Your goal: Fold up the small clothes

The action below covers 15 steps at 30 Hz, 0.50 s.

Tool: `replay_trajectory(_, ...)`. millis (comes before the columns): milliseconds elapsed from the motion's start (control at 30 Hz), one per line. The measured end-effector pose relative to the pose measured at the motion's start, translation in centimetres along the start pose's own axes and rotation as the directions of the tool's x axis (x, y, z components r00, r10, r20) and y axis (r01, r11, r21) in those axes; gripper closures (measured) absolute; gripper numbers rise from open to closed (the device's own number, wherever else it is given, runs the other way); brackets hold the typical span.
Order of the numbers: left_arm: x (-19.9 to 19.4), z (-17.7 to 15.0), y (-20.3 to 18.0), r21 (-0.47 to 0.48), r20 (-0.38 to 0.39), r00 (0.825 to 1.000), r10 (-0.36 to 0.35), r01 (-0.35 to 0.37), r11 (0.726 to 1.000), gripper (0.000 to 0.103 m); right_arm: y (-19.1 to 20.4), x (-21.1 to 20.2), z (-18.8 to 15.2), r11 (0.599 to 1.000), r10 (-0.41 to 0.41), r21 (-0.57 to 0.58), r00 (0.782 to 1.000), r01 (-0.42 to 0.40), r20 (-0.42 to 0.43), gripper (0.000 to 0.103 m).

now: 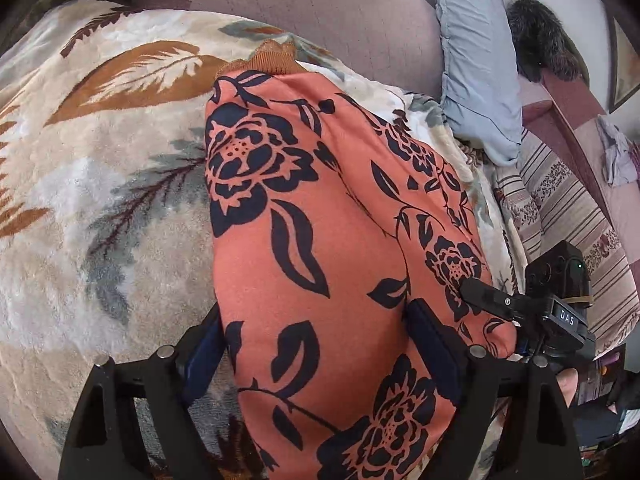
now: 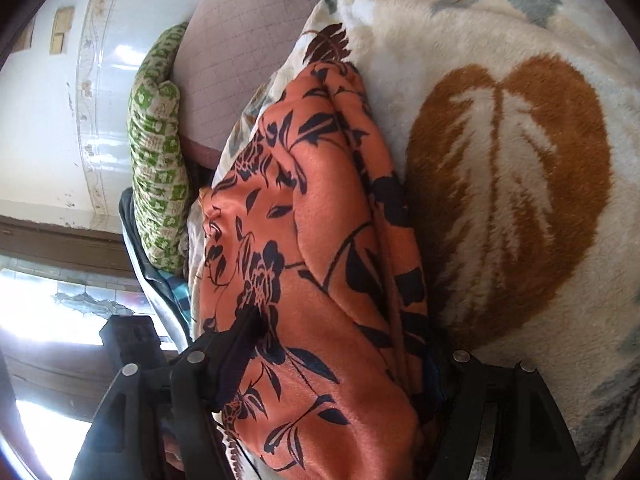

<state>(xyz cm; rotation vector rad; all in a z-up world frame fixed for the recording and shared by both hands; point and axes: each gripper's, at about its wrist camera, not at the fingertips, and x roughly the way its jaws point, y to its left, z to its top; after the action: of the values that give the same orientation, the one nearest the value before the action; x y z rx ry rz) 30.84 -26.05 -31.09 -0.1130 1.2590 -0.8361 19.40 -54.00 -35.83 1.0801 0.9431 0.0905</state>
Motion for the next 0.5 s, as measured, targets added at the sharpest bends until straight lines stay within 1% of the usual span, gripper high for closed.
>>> replay_trajectory(33,-0.1,0.1,0.0,-0.002,0.006,1.0,0.01,-0.01,1.0,0.029,0.3,0.2,-0.1,1.0,-0.011,-0.007,1.0,0.011,-0.005,0.042)
replay_trajectory(67,-0.3,0.1,-0.1,-0.004,0.014,1.0,0.012,-0.012,1.0,0.033,0.6,0.2,-0.2,1.0,-0.018,-0.011,1.0,0.017,-0.005,0.047)
replay_trajectory(100,-0.5,0.2,-0.2,0.0,0.022,1.0,0.011,-0.011,1.0,0.043,1.0,0.1,-0.4,1.0,-0.018,-0.02,1.0,0.018,0.005,0.054)
replay_trajectory(133,-0.8,0.2,-0.4,0.012,0.029,0.999,0.016,-0.016,1.0,0.051,1.4,-0.1,-0.6,0.999,-0.024,-0.04,1.0,0.025,0.018,0.058)
replay_trajectory(200,-1.5,0.2,-1.0,0.042,0.042,0.998,0.035,-0.037,0.998,0.056,2.9,-0.4,-0.9,0.994,-0.059,-0.087,0.998,0.062,0.037,0.062)
replay_trajectory(267,-2.5,0.3,-1.9,0.069,0.057,0.997,0.058,-0.062,0.996,0.058,4.6,-1.2,-1.4,0.989,-0.07,-0.123,0.995,0.078,0.071,0.064)
replay_trajectory(333,-4.5,0.2,-2.4,0.079,0.092,0.994,0.06,-0.067,0.995,0.059,6.5,-2.3,-2.3,0.983,-0.049,-0.17,0.994,0.066,0.101,0.065)
replay_trajectory(400,-7.2,0.0,-2.5,0.085,0.126,0.99,0.057,-0.068,0.994,0.059,8.0,-3.6,-3.5,0.979,-0.014,-0.198,0.993,0.038,0.12,0.065)
replay_trajectory(500,-11.8,-1.0,-3.0,0.102,0.179,0.982,0.063,-0.082,0.991,0.059,10.0,-5.3,-5.6,0.972,0.066,-0.234,0.988,-0.031,0.142,0.065)
